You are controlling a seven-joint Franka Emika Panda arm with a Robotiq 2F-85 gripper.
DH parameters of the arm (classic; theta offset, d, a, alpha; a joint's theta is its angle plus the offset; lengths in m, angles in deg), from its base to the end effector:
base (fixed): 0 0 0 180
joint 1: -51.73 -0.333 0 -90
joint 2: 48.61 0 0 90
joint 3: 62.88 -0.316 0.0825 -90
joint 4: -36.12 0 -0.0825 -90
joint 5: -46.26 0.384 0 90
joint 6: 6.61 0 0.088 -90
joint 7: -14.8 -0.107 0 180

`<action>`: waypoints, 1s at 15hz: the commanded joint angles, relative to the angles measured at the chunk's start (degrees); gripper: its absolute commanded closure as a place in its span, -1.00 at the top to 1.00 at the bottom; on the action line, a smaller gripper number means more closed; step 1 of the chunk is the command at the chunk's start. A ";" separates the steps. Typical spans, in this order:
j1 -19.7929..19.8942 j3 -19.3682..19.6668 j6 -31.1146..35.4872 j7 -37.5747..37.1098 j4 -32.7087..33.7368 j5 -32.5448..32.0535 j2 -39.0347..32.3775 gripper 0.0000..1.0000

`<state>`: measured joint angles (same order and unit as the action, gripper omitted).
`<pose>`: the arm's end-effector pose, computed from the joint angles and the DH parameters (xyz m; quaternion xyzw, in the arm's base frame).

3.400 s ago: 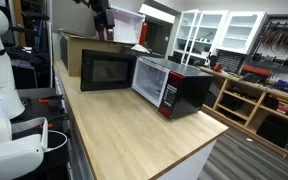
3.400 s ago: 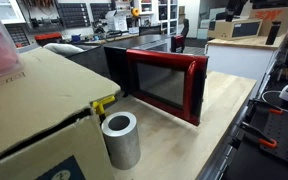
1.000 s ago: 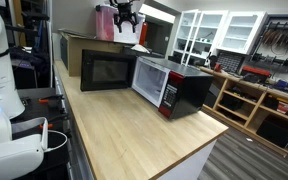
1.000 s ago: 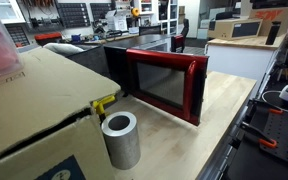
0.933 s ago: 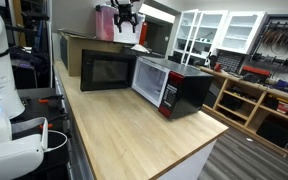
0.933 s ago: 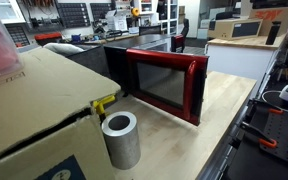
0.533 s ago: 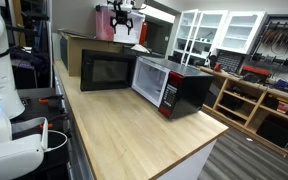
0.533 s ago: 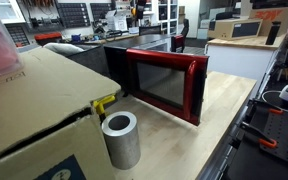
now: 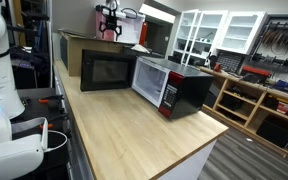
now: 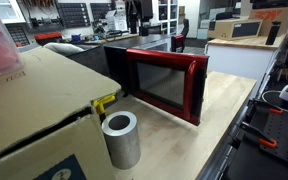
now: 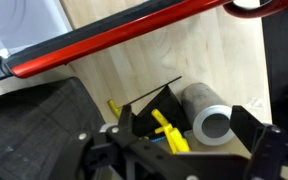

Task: Close the microwave door

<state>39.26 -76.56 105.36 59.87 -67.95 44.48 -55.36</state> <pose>0.5389 0.2569 0.4744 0.8102 0.5860 0.0115 0.0025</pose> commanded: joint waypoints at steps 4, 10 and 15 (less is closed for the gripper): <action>-0.85 -1.30 -3.24 4.97 -3.32 -5.33 -0.67 1.00; -2.50 -2.69 -2.30 5.56 -8.99 -8.55 -1.03 1.00; -2.96 -2.81 -2.76 6.34 -12.22 -13.82 -0.59 0.02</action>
<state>36.20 -79.36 102.88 64.02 -78.51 33.37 -56.90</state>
